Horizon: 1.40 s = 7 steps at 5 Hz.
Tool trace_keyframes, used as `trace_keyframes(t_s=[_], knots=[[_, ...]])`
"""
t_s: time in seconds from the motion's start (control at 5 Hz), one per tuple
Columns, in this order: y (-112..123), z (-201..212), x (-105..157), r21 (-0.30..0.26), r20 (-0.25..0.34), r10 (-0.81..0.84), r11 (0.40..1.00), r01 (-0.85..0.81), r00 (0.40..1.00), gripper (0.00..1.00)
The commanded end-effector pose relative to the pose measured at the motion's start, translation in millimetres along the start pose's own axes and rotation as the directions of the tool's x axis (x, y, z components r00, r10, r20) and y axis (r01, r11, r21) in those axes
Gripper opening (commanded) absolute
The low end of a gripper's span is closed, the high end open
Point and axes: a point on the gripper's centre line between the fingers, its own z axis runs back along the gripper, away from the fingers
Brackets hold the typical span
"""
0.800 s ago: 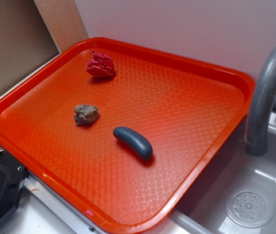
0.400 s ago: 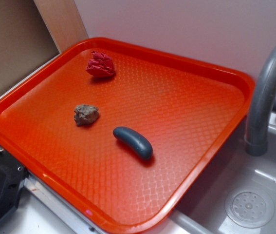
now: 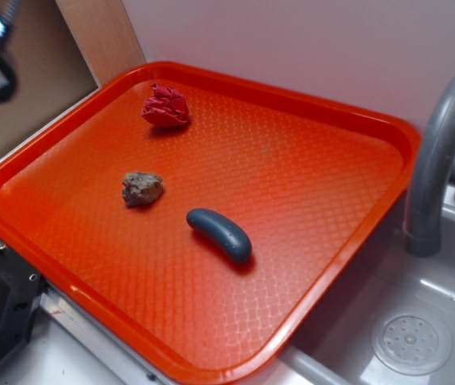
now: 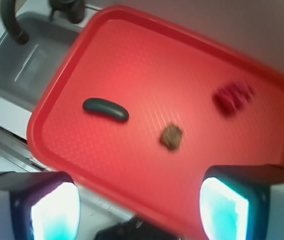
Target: Grab the plastic pickle.
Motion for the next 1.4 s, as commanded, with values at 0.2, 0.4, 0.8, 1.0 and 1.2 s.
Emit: trace_keyframes(t_s=[0.2,0.4,0.8,1.0,1.2], knots=[[-6,-67,34,-0.17,0.049,-0.651,0.742,0.649,0.757,1.0],[-11,-92,43,-0.197,0.076,-0.763,0.619,0.76,0.641,1.0],[-35,-141,34,-0.216,0.013,-0.822,0.553,0.805,0.569,1.0],[-43,-165,28,-0.182,-0.043,-0.83,0.554,0.813,0.556,1.0],[-44,-180,28,-0.163,-0.082,-0.812,0.582,0.796,0.577,1.0]])
